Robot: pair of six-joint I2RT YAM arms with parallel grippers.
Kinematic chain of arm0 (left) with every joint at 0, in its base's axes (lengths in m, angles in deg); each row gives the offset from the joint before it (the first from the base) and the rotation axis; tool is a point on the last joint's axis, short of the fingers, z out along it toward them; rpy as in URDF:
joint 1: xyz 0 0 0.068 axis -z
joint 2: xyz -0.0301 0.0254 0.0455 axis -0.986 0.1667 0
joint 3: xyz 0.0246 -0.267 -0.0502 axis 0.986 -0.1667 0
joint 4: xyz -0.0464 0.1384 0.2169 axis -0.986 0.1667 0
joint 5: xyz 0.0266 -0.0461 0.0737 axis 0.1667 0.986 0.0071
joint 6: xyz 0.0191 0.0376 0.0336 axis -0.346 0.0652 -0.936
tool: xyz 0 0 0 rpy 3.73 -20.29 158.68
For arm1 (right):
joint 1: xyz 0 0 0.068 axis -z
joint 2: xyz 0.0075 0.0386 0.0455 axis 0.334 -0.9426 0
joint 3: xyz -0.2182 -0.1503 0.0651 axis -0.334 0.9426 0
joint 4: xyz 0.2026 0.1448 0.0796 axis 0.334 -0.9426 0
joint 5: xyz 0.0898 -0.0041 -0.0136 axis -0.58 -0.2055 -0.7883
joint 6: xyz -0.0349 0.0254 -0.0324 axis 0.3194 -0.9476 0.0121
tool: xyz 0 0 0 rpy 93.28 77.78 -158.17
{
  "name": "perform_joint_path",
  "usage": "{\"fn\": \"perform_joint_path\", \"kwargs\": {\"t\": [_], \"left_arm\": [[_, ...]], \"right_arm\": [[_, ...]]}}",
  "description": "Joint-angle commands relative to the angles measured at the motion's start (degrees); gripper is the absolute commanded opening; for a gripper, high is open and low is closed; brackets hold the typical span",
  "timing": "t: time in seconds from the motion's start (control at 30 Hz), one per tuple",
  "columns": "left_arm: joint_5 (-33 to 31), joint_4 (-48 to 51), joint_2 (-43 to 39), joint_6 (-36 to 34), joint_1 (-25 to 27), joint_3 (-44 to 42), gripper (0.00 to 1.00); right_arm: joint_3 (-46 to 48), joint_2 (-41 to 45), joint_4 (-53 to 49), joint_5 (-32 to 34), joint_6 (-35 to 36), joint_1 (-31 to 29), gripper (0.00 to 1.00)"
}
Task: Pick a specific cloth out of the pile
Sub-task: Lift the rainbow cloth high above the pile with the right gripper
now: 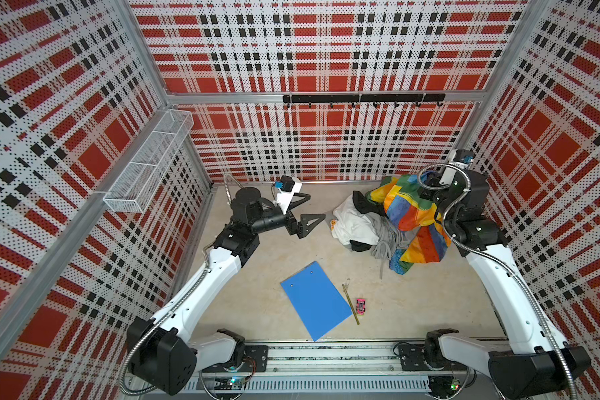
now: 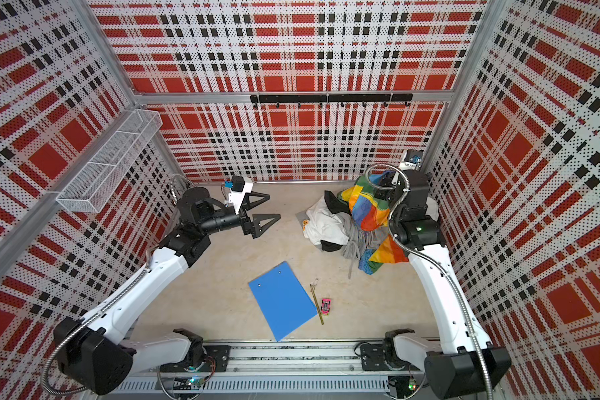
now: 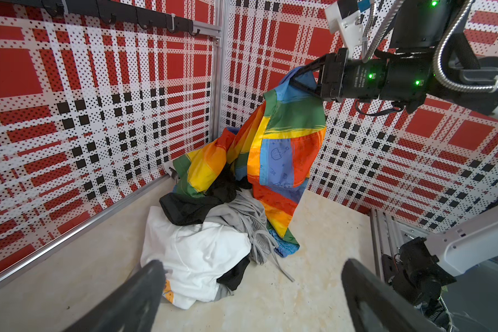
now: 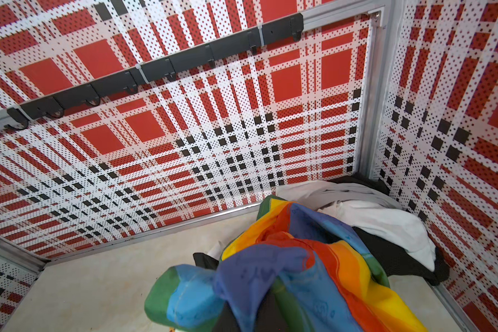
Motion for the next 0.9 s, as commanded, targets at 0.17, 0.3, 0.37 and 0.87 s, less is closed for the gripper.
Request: {"fn": "perform_joint_path", "kwargs": {"t": [0.17,0.3,0.37,0.87], "left_arm": [[0.8,-0.3,2.2,-0.1,2.1,0.5,0.99],[-0.4,0.0,1.9,-0.8,2.3,0.3,0.99],[-0.6,0.0,1.9,-0.9,2.3,0.2,0.99],[-1.4,0.9,2.7,-1.6,3.5,0.3,0.99]], "right_arm": [[0.3,2.1,25.0,-4.2,2.3,-0.4,0.01],[-4.0,0.3,26.5,-3.4,3.0,-0.4,0.01],[-5.3,0.1,27.4,-2.6,3.6,-0.5,0.02],[-7.9,2.1,38.3,-0.8,5.1,-0.4,0.06]]}}
